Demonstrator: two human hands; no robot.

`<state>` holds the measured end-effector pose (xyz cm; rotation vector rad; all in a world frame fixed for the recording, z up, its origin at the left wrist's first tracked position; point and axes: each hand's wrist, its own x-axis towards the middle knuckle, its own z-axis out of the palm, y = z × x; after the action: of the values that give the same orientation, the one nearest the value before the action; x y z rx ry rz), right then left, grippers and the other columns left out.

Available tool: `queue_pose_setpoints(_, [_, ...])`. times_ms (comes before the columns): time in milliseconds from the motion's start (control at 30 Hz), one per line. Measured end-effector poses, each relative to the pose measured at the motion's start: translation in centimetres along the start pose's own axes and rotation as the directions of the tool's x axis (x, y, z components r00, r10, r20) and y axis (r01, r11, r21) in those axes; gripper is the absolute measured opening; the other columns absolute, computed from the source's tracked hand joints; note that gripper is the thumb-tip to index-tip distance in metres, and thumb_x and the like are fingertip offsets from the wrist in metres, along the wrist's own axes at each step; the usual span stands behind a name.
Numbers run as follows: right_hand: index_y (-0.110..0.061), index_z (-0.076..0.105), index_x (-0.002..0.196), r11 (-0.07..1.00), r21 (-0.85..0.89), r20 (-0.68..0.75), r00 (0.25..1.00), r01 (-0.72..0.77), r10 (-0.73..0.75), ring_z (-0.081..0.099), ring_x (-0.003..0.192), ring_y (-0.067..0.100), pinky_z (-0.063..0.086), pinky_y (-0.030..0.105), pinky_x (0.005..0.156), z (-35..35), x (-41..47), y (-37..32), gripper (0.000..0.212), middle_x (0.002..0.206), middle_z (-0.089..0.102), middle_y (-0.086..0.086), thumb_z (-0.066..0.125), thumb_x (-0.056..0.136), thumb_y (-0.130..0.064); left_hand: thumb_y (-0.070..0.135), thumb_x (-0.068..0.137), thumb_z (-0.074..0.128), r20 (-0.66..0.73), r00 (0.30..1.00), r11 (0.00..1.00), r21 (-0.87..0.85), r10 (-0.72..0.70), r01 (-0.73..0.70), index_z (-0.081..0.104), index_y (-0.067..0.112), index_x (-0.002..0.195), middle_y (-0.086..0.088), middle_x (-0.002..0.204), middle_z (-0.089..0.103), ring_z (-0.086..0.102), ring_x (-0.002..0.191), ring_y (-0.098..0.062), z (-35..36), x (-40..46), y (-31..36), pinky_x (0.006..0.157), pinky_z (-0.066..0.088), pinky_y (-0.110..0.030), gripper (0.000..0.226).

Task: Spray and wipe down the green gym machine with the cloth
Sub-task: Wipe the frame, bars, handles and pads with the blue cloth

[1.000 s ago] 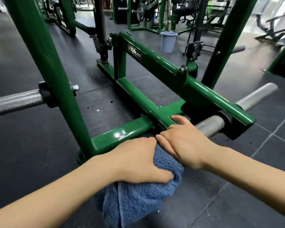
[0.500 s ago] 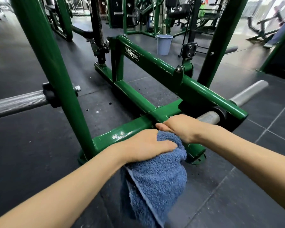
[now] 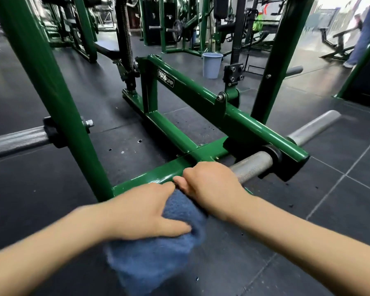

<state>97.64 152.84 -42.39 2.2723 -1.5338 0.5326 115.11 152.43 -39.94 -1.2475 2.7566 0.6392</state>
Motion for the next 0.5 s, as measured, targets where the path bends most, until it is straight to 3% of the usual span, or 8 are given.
queue_pose_setpoints(100, [-0.018,0.048,0.045,0.999,-0.053,-0.196,0.981,-0.009,-0.002,0.050,0.040,0.023,0.014,0.027,0.047,0.0,0.6,-1.5,0.047,0.040,0.049,0.000,0.038,0.085,-0.041,0.047,0.076,0.071,0.218,0.976,0.989,0.137,0.026,-0.057,0.050,0.048,0.105,0.023,0.100,0.064,0.059,0.088,0.006,-5.5,-0.8,-0.7,0.083,0.046,-0.020,0.035])
queue_pose_setpoints(167, [-0.018,0.049,0.047,0.996,-0.061,-0.320,0.946,-0.067,0.044,0.050,0.040,0.024,0.014,0.028,0.047,-1.1,2.4,-1.4,0.044,0.040,0.050,0.001,0.038,0.084,-0.039,0.039,0.078,0.070,0.206,0.978,0.940,0.322,0.044,-0.111,0.045,0.062,0.109,0.026,0.108,0.063,0.058,0.093,0.006,-9.2,-0.1,0.0,0.086,0.044,-0.018,0.046])
queue_pose_setpoints(267, [-0.013,0.053,0.053,0.977,-0.073,-0.401,0.903,-0.200,0.155,0.051,0.040,0.029,0.019,0.026,0.042,-3.1,4.0,1.9,0.037,0.044,0.052,0.008,0.049,0.084,-0.033,0.044,0.080,0.067,0.079,0.982,0.871,0.452,0.174,-0.191,0.051,0.042,0.124,0.017,0.115,0.064,0.060,0.102,-0.010,-12.3,4.1,1.7,0.092,0.046,-0.029,0.047])
queue_pose_setpoints(367, [-0.008,0.054,0.062,0.950,-0.147,-0.288,0.931,-0.274,0.224,0.056,0.052,0.035,0.022,0.031,0.053,-4.9,2.6,7.3,0.032,0.054,0.057,0.015,0.064,0.087,-0.026,0.053,0.079,0.064,0.055,0.961,0.891,0.365,0.269,-0.270,0.052,0.028,0.123,0.004,0.115,0.065,0.061,0.102,-0.021,-10.9,9.5,4.8,0.092,0.046,-0.030,0.052])
queue_pose_setpoints(433, [-0.011,0.059,0.074,0.932,-0.143,-0.105,0.942,-0.333,0.320,0.058,0.075,0.036,0.028,0.036,0.063,-4.4,0.1,10.8,0.033,0.069,0.062,0.014,0.055,0.094,-0.037,0.049,0.088,0.062,0.099,0.969,0.924,0.294,0.225,-0.244,0.050,0.015,0.126,-0.006,0.125,0.061,0.057,0.110,-0.025,-7.7,12.4,7.4,0.086,0.040,-0.022,0.052])
queue_pose_setpoints(500, [-0.018,0.062,0.078,0.928,-0.148,0.018,0.937,-0.342,0.348,0.056,0.087,0.033,0.035,0.038,0.074,-2.7,-3.1,13.2,0.036,0.076,0.063,0.005,0.047,0.092,-0.047,0.049,0.092,0.056,0.151,0.973,0.933,0.291,0.173,-0.211,0.051,0.009,0.124,-0.011,0.127,0.059,0.056,0.112,-0.029,-4.2,14.3,9.8,0.084,0.039,-0.027,0.052])
